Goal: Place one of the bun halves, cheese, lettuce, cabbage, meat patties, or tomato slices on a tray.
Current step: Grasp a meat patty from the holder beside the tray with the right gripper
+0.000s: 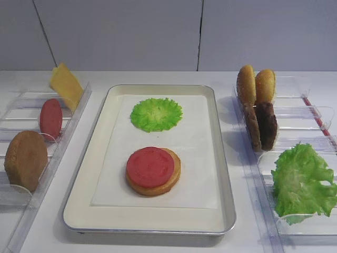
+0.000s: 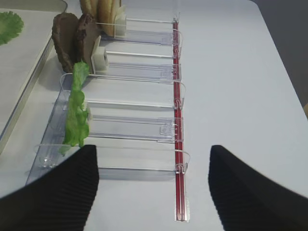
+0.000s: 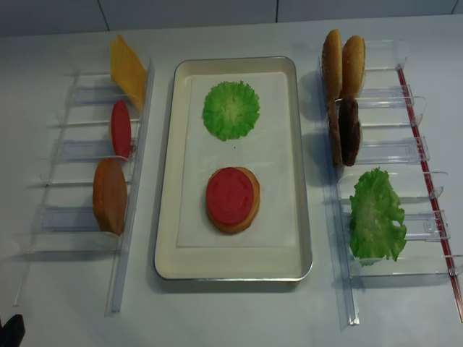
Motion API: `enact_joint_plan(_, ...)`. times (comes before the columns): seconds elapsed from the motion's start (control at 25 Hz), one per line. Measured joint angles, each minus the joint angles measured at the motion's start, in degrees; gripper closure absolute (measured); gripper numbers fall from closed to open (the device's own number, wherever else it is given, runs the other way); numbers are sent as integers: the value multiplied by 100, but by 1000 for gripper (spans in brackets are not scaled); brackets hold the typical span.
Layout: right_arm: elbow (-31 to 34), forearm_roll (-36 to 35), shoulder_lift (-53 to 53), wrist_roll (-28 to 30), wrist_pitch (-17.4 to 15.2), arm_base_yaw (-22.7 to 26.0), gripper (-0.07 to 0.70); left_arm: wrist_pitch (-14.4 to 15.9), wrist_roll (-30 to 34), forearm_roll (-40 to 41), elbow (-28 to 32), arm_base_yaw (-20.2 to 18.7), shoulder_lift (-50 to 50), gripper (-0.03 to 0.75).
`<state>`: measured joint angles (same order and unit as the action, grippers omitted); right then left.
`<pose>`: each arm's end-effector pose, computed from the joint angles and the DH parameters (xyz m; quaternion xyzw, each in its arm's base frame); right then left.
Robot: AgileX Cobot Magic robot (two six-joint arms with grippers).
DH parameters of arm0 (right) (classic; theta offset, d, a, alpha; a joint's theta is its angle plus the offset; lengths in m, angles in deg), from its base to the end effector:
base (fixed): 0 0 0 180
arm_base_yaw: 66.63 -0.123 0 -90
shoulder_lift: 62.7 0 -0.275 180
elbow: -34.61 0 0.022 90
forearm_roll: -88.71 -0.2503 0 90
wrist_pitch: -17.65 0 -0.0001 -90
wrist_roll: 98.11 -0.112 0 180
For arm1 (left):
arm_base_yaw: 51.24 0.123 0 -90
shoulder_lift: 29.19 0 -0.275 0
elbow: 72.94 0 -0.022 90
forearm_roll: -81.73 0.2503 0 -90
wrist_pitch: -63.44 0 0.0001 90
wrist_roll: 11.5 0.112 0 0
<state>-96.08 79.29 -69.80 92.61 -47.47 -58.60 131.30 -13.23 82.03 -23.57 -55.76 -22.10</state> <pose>0.0202 0.0139 0.2563 -0.0266 0.8693 0.0015 0.4936 0.0160 -0.0007 0.2503 0.0213 0.8840 -0.0229 0.4665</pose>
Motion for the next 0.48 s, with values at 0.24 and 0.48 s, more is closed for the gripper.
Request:
enact_joint_plan(0.24,0,0,0,0,0,0,136,0,0,0,0,0,0,519)
enact_joint_plan(0.48,0,0,0,0,0,0,136,0,0,0,0,0,0,519)
